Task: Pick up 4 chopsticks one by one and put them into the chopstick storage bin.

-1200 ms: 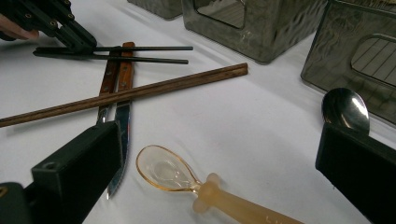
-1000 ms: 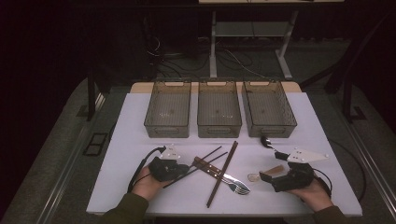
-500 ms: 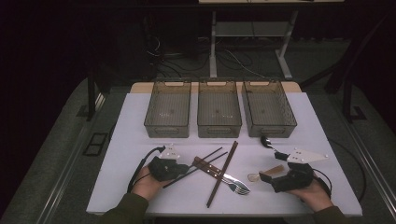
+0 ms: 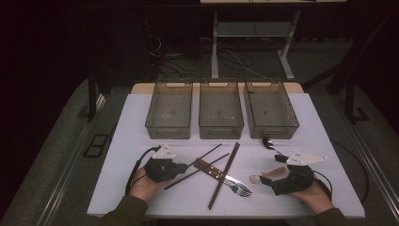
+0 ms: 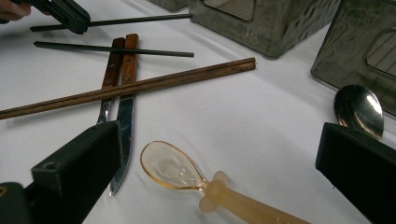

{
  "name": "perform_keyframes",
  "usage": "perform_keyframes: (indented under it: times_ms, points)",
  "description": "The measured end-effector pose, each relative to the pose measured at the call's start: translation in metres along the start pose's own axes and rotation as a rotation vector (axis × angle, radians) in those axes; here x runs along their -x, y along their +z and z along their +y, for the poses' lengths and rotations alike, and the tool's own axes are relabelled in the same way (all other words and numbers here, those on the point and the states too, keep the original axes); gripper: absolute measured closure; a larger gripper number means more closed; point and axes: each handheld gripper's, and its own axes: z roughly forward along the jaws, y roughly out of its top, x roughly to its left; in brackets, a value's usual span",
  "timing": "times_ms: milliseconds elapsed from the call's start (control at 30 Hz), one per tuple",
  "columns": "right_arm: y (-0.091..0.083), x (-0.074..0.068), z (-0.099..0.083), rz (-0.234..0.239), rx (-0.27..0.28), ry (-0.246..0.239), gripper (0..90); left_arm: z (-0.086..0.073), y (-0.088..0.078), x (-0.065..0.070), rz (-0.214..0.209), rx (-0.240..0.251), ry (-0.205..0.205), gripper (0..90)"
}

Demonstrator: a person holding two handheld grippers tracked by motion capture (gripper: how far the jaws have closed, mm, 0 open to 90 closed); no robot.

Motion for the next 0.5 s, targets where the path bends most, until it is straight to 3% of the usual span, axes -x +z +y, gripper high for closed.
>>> perform_keyframes:
  times_ms: [500]
  points:
    - [0.0, 0.0, 0.0, 0.002, 0.002, 0.002, 0.3, -0.002, -0.014, -0.001, 0.006, 0.039, -0.007, 85.0]
